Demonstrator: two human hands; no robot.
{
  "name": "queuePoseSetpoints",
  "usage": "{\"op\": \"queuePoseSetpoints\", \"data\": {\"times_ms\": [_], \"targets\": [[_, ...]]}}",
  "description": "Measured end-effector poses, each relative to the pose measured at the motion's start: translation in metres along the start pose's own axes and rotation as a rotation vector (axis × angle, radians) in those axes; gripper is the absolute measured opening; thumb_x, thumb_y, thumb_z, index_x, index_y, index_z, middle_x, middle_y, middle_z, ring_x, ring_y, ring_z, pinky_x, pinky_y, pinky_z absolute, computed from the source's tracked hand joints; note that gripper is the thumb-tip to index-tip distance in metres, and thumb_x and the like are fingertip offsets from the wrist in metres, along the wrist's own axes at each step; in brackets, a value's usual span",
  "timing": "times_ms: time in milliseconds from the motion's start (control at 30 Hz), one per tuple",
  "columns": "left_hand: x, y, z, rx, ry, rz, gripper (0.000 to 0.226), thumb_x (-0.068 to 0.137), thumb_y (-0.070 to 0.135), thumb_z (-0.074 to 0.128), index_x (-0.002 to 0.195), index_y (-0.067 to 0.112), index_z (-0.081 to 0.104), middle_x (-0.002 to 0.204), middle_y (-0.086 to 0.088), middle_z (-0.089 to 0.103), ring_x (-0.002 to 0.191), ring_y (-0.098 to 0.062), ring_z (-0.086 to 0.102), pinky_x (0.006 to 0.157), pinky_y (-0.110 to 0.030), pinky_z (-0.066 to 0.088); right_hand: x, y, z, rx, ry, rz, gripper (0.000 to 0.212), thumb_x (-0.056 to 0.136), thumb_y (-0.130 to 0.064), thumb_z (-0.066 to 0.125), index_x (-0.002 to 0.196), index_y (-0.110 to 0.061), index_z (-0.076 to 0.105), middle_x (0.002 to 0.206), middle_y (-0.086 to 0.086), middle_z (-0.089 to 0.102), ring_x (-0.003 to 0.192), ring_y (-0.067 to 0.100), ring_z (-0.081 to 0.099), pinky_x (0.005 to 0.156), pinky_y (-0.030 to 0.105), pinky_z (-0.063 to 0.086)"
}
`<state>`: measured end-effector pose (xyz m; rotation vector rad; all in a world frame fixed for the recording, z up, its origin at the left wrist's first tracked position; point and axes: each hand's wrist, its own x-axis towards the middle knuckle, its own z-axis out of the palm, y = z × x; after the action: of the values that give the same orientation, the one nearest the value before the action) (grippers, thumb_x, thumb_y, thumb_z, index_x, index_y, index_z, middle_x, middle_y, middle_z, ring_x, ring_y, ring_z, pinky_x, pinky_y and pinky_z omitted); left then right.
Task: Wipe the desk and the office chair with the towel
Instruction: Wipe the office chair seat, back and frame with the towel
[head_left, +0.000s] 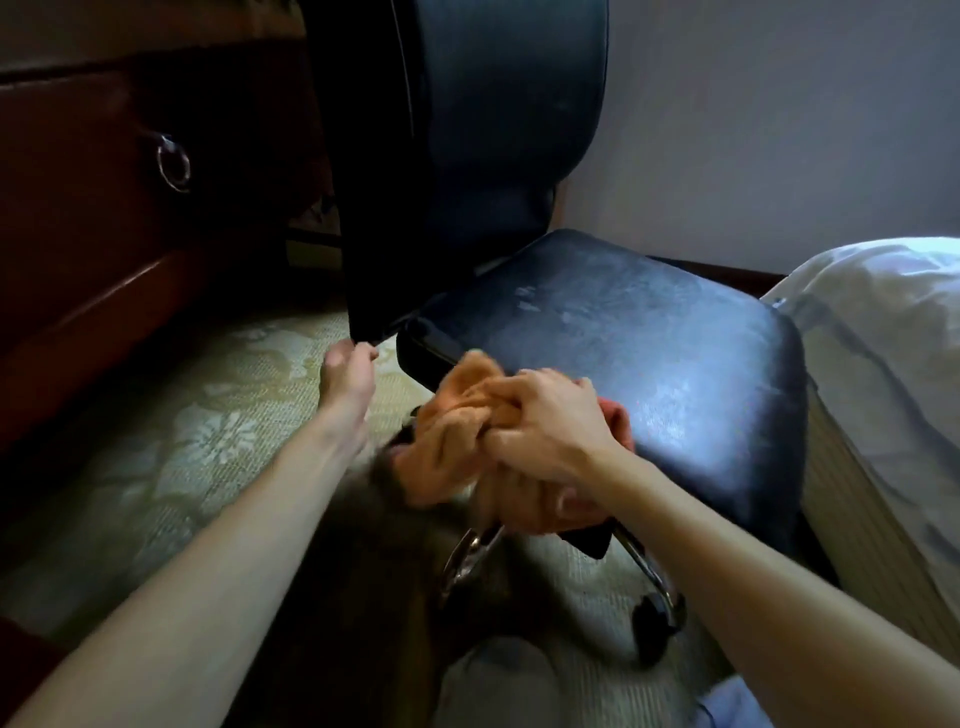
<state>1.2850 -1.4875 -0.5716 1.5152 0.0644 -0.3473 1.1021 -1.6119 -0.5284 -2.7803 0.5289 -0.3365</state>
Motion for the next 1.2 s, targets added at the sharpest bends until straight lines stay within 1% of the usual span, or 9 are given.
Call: {"op": "queuePoseSetpoints", "data": {"times_ms": [100,200,367,500,633,767,967,1067,1200], "targets": [[0.021,0.027,0.006,0.167,0.021,0.174,0.065,0.093,0.01,0.054,0.155,0.022,0.036,0.149,-0.006,0.05,0.133,-0.027,0.048,0.109,-0.038,0.041,0.017,0.005,-0.013,0.135,0.272,0.097,0.039,0.068,-0.043,0.052,0.104,-0.035,0.068,0.089,-0.013,0.056,0.099,0.021,0.056,0.086,0.042,0.037],[0.035,0.038,0.008,0.238,-0.103,0.274,0.063,0.092,0.005,0.053,0.15,0.027,0.044,0.132,0.002,0.06,0.123,-0.021,0.056,0.1,-0.032,0.047,0.039,0.017,-0.011,0.091,0.441,0.187,0.024,0.085,-0.041,0.057,0.105,-0.03,0.063,0.107,-0.003,0.057,0.111,0.027,0.048,0.091,0.045,0.034],[0.037,0.029,0.004,0.189,-0.07,0.294,0.059,0.086,0.002,0.055,0.137,0.031,0.048,0.117,0.01,0.061,0.11,-0.016,0.057,0.089,-0.031,0.045,0.099,-0.009,0.003,0.058,0.375,0.042,0.04,0.086,-0.034,0.063,0.125,-0.033,0.065,0.13,0.0,0.058,0.126,0.027,0.045,0.104,0.05,0.035],[0.027,0.014,0.001,0.076,-0.036,0.328,0.047,0.084,0.003,0.058,0.119,0.035,0.053,0.113,0.009,0.067,0.107,-0.012,0.065,0.082,-0.019,0.052,0.135,-0.043,0.034,-0.041,0.01,-0.054,0.054,0.083,-0.029,0.064,0.137,-0.029,0.058,0.134,0.005,0.05,0.129,0.032,0.044,0.102,0.054,0.043],[0.004,0.001,-0.007,0.078,0.01,0.375,0.037,0.086,0.015,0.06,0.103,0.045,0.049,0.114,0.005,0.065,0.105,-0.014,0.065,0.088,-0.042,0.057,0.103,-0.017,0.023,-0.312,-0.063,-0.351,0.058,0.077,-0.037,0.065,0.135,-0.03,0.058,0.136,0.006,0.05,0.126,0.033,0.044,0.088,0.051,0.046],[-0.011,0.006,-0.008,0.222,-0.051,0.442,0.038,0.07,0.035,0.067,0.104,0.034,0.051,0.105,0.006,0.061,0.098,-0.02,0.065,0.082,-0.046,0.057,0.04,0.03,-0.008,-0.455,-0.044,-0.593,0.052,0.067,-0.041,0.063,0.117,-0.027,0.067,0.118,0.008,0.059,0.117,0.038,0.055,0.082,0.051,0.049],[-0.063,-0.006,0.001,0.331,-0.046,0.506,0.046,0.067,0.026,0.071,0.104,0.013,0.048,0.106,-0.012,0.058,0.092,-0.022,0.066,0.075,-0.045,0.059,-0.054,0.107,-0.051,-0.435,0.136,-0.41,0.034,0.065,-0.043,0.065,0.093,-0.024,0.067,0.098,0.008,0.062,0.097,0.037,0.063,0.076,0.044,0.047],[-0.094,-0.015,0.002,0.394,-0.064,0.545,0.049,0.065,0.038,0.07,0.103,0.014,0.05,0.103,-0.003,0.059,0.096,-0.029,0.064,0.082,-0.054,0.056,-0.052,0.082,-0.059,-0.322,0.292,-0.357,0.03,0.068,-0.039,0.062,0.095,-0.025,0.064,0.093,0.006,0.061,0.09,0.035,0.062,0.075,0.044,0.051],[-0.125,-0.034,-0.011,0.476,-0.204,0.623,0.064,0.066,0.063,0.08,0.11,0.03,0.048,0.107,0.018,0.048,0.102,-0.013,0.059,0.083,-0.046,0.056,-0.033,0.031,-0.069,-0.054,0.578,-0.333,0.035,0.068,-0.033,0.066,0.094,-0.01,0.073,0.102,0.01,0.067,0.099,0.037,0.065,0.08,0.046,0.051]]}}
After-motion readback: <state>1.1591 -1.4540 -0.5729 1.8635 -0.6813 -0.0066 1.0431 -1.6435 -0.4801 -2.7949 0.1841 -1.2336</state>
